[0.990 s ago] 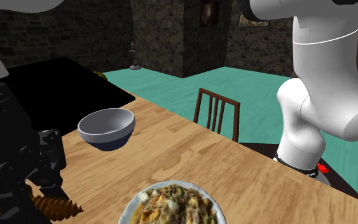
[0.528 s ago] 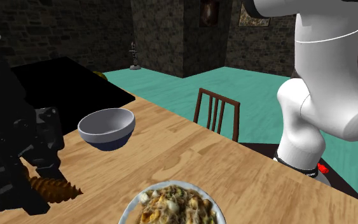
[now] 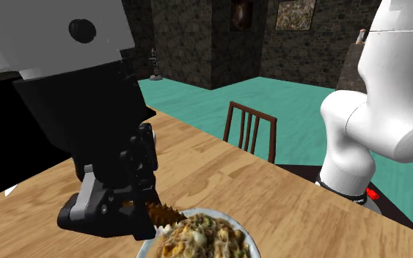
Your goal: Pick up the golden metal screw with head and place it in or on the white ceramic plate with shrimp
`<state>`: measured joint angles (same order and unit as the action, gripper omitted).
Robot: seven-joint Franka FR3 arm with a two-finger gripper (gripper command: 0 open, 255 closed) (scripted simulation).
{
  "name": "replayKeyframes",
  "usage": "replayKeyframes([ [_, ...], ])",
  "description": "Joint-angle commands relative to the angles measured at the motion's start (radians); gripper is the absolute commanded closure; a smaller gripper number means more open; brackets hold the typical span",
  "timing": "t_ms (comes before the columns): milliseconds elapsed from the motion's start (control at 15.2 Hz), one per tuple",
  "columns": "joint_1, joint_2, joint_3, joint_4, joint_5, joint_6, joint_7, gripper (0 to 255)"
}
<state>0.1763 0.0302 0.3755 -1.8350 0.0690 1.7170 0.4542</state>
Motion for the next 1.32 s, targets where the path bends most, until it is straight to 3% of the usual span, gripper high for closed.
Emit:
replayKeyframes([
  [0, -0.003, -0.083, -0.001, -0.102, 0.030, 0.024, -0.014, 255],
  [198, 0.006, -0.193, 0.000, -0.225, 0.072, 0.042, -0.024, 255],
  [924, 0.010, -0.156, 0.009, -0.335, 0.067, 0.188, -0.026, 255],
  [1254, 0.010, -0.156, 0.009, -0.335, 0.067, 0.188, -0.026, 255],
])
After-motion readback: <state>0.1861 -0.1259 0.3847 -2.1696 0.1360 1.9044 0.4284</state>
